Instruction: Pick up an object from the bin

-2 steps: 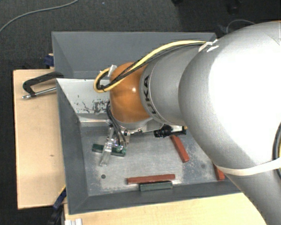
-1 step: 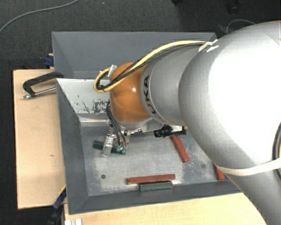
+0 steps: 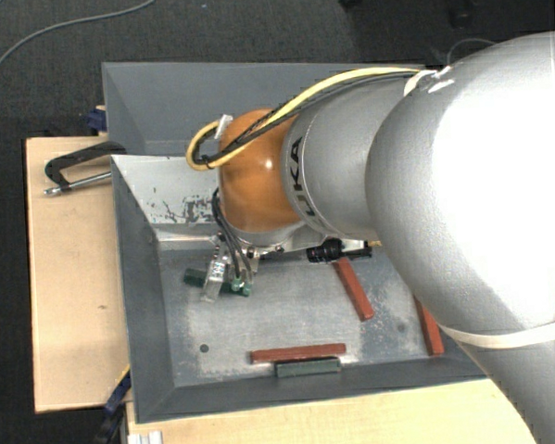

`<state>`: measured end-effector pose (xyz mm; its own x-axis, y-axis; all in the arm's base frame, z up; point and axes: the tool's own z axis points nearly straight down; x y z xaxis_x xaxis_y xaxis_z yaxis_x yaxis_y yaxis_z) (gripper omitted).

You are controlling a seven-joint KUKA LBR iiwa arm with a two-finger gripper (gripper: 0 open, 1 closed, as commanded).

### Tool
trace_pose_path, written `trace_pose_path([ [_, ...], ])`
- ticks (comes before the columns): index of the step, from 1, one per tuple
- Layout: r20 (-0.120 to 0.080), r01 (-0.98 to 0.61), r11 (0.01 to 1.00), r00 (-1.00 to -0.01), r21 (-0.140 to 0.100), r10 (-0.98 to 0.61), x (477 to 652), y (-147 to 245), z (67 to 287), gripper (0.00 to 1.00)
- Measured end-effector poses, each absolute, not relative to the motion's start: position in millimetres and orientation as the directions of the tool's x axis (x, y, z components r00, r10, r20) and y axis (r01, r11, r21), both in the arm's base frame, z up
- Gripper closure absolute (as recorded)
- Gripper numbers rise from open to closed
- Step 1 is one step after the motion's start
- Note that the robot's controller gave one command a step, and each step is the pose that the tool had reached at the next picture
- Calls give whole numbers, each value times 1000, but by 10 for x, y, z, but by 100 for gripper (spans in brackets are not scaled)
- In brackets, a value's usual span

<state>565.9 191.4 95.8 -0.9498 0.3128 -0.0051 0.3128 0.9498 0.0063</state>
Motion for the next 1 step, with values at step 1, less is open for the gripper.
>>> trace_pose_path([
  [1,-8,311,950,-950,8,311,5683,1927,1448,100],
])
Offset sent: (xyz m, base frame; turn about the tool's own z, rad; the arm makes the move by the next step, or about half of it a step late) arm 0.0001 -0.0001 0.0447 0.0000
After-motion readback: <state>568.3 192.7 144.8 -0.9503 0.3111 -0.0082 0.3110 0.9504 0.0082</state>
